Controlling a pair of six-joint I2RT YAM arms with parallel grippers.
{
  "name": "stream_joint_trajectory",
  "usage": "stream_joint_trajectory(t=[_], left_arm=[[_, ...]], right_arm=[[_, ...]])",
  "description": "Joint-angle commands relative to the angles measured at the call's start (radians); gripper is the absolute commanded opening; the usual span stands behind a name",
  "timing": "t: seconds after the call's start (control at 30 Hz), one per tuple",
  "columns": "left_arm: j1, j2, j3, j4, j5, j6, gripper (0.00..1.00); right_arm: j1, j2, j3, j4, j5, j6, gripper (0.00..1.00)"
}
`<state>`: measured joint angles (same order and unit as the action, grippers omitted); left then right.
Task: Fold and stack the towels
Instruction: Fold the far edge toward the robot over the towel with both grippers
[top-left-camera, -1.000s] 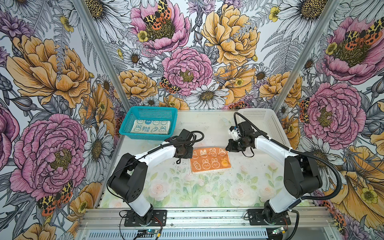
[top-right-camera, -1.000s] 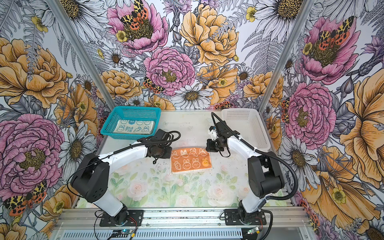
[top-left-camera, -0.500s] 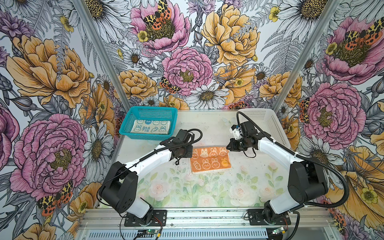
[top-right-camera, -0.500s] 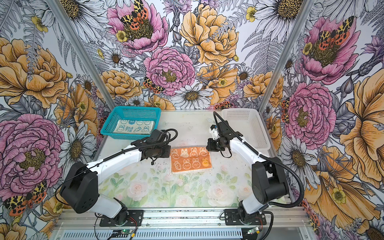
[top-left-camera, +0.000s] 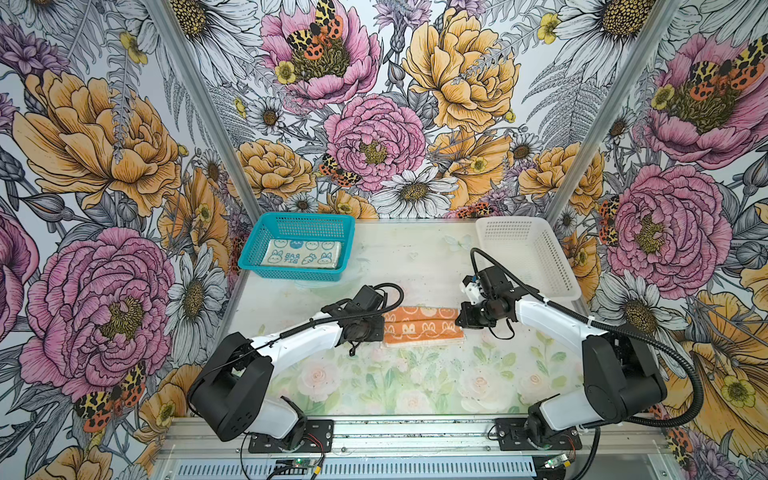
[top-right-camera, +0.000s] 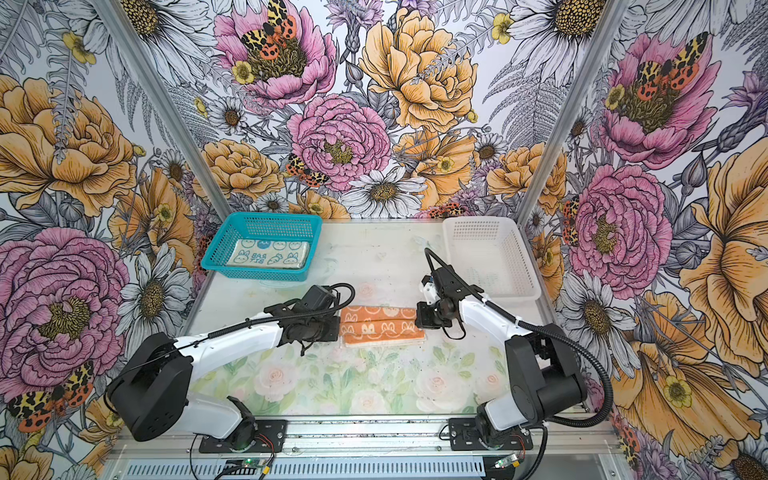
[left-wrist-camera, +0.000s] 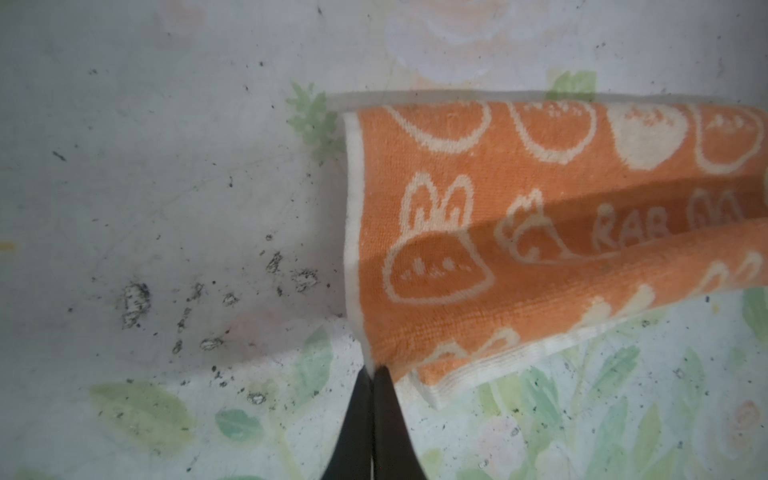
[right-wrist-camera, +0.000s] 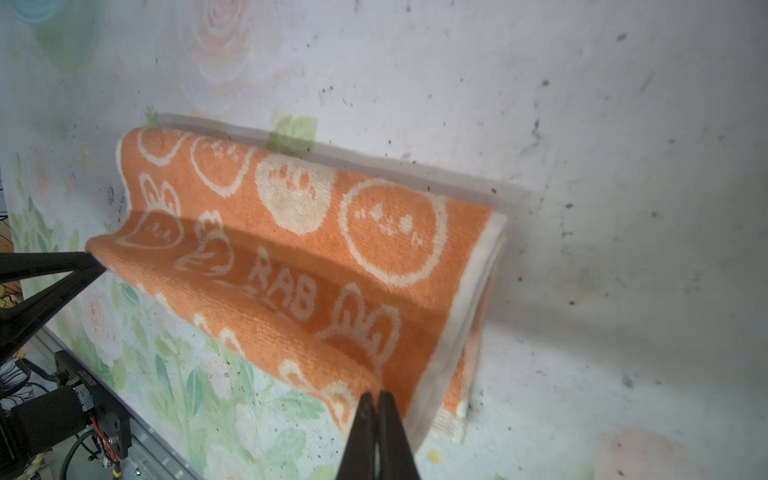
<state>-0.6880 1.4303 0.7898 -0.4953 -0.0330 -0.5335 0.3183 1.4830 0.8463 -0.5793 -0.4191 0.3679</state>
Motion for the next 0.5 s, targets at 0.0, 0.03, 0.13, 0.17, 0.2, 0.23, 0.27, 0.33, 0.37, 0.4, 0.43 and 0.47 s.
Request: stream_joint_trajectory(t=[0.0, 0.03, 0.13, 0.17, 0.2, 0.23, 0.27, 0.33, 0.37, 0.4, 0.43, 0.47], left_arm=[[-0.024, -0.017, -0.007, 0.065, 0.02, -0.043, 0.0], [-0.033, -0.014, -0.004, 0.067, 0.018, -0.046, 0.0], [-0.054, -0.017, 0.006, 0.066, 0.01, -0.051, 0.0], [-0.056, -0.02, 0.008, 0.067, 0.01, -0.053, 0.0], [-0.058, -0.027, 0.008, 0.067, 0.009, -0.055, 0.0], [-0.059, -0.033, 0.007, 0.066, 0.008, -0.057, 0.0], [-0.061, -0.038, 0.005, 0.066, 0.005, -0.058, 0.0], [-0.062, -0.052, -0.005, 0.067, 0.0, -0.06, 0.0], [-0.064, -0.058, -0.01, 0.066, -0.003, -0.062, 0.0], [-0.064, -0.065, -0.018, 0.066, -0.005, -0.063, 0.0], [-0.064, -0.071, -0.026, 0.067, -0.007, -0.063, 0.0], [-0.065, -0.074, -0.034, 0.069, -0.007, -0.065, 0.0]], right_arm=[[0.005, -0.036, -0.021, 0.064, 0.017, 0.042, 0.0], [0.005, -0.036, -0.023, 0.066, 0.015, 0.045, 0.0], [0.004, -0.058, -0.017, 0.065, 0.025, 0.047, 0.0], [0.005, -0.071, -0.014, 0.064, 0.028, 0.048, 0.0], [0.003, -0.086, -0.008, 0.064, 0.028, 0.049, 0.0], [0.002, -0.099, -0.003, 0.064, 0.028, 0.051, 0.0], [-0.001, -0.108, 0.0, 0.064, 0.027, 0.054, 0.0], [-0.004, -0.111, 0.002, 0.063, 0.031, 0.055, 0.0], [-0.004, -0.107, 0.001, 0.064, 0.034, 0.057, 0.0], [-0.005, -0.101, -0.008, 0.065, 0.034, 0.059, 0.0], [-0.005, -0.095, -0.017, 0.066, 0.039, 0.064, 0.0], [-0.004, -0.09, -0.028, 0.071, 0.046, 0.065, 0.0]])
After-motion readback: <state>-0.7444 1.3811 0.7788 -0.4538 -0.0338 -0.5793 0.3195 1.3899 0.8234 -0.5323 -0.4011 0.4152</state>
